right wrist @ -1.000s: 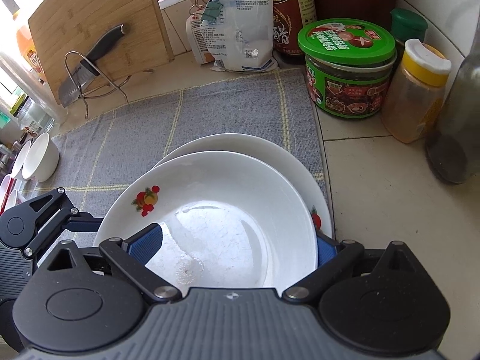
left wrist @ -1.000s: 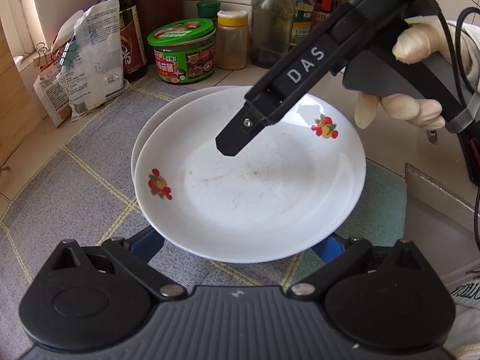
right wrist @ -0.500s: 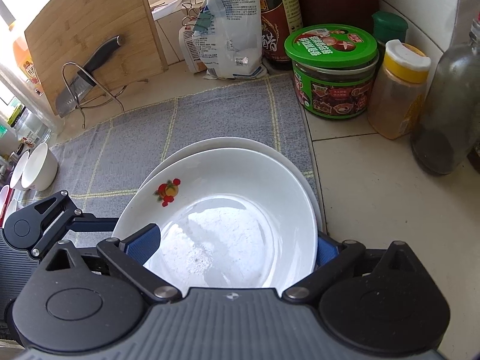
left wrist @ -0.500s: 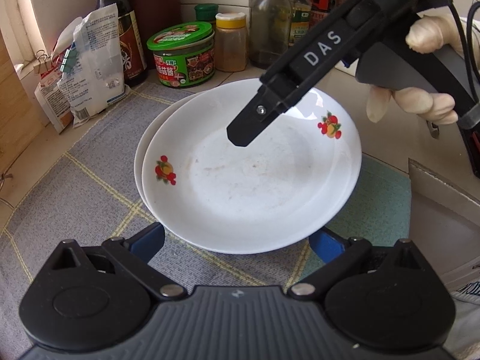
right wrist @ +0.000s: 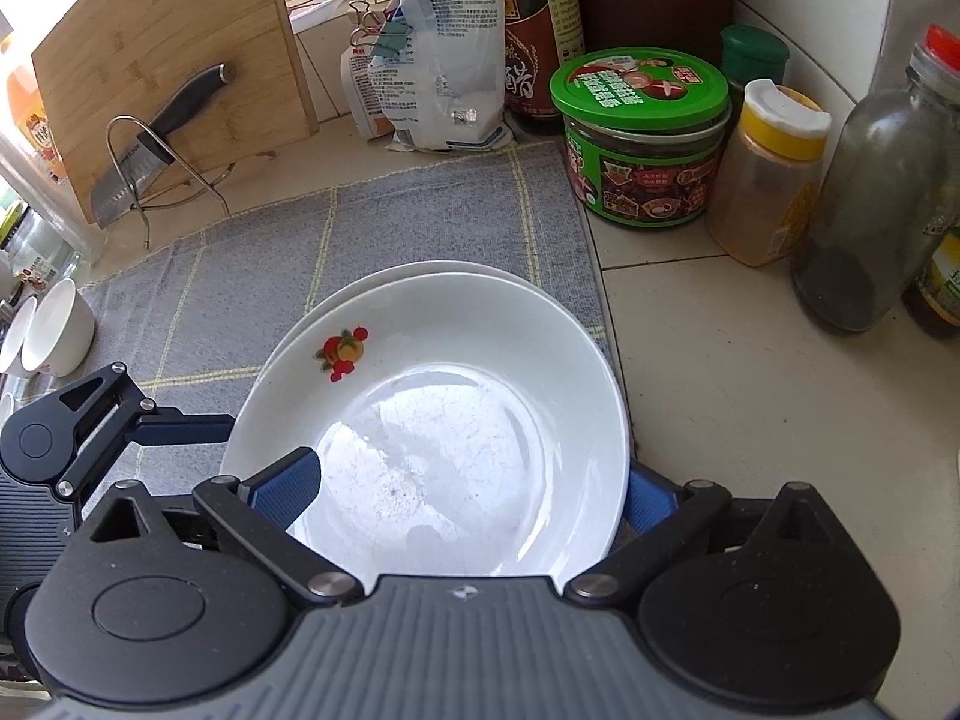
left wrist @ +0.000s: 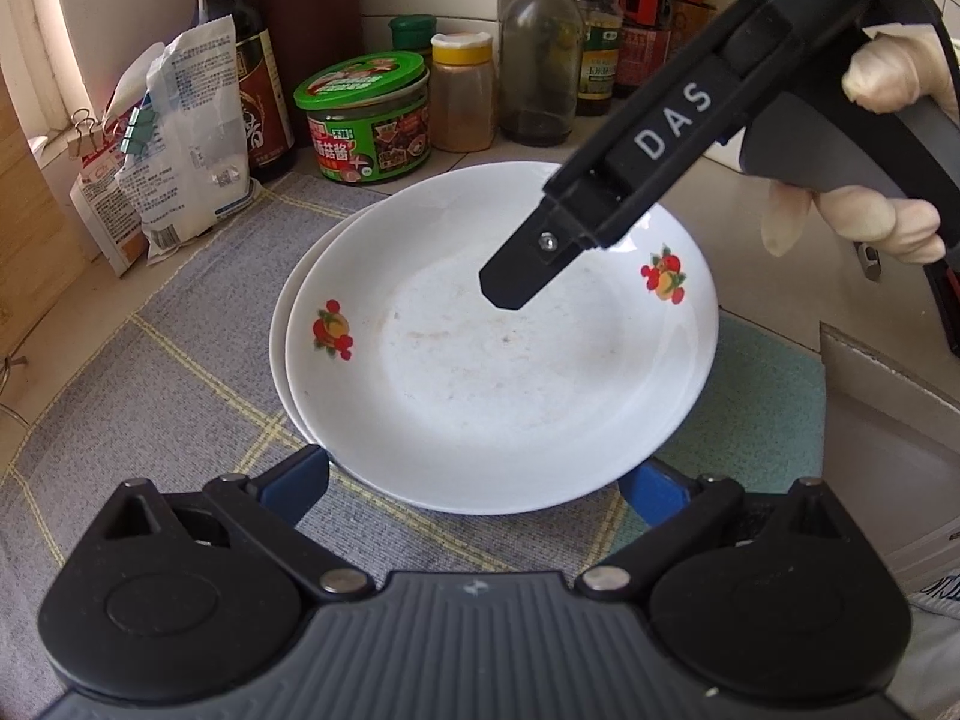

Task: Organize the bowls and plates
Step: 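Lower the held plate onto the stacked plates with both tools, then open both tools and lift them away from the plate stack, then move both tools toward the white bowls on the towel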

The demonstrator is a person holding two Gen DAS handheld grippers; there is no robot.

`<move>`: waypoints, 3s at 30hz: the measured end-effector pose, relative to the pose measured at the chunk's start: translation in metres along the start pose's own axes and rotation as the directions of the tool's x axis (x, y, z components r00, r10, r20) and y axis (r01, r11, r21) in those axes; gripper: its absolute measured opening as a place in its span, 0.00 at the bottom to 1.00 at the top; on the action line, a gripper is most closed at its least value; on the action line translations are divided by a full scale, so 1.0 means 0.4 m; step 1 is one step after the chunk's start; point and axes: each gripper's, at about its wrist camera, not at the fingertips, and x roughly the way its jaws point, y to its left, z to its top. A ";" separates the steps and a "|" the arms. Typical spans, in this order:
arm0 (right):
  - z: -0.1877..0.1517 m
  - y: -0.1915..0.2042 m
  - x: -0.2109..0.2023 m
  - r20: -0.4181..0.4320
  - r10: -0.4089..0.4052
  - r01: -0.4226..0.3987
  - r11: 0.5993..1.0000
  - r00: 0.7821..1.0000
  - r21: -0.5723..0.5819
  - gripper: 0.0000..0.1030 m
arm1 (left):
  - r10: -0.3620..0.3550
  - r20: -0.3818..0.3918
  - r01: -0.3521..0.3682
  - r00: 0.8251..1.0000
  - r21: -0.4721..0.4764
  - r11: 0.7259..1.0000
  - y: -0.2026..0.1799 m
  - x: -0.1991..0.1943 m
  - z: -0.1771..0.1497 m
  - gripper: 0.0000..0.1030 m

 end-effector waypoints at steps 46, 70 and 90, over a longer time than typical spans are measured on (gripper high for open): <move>-0.029 0.075 -0.022 0.072 -0.147 0.158 0.968 0.987 -0.197 1.00 | 0.026 0.102 -0.025 0.994 -0.014 1.000 -0.008 -0.043 -0.027 0.99; 0.061 0.323 0.019 0.157 0.157 -0.068 0.884 0.975 -0.463 1.00 | 0.442 0.186 -0.304 0.877 -0.498 0.812 0.107 -0.327 -0.246 0.99; -0.050 0.802 0.131 -0.006 0.266 -0.205 0.728 0.964 -0.655 1.00 | 0.649 -0.062 -0.512 0.758 -0.673 0.534 0.200 -0.538 -0.740 0.99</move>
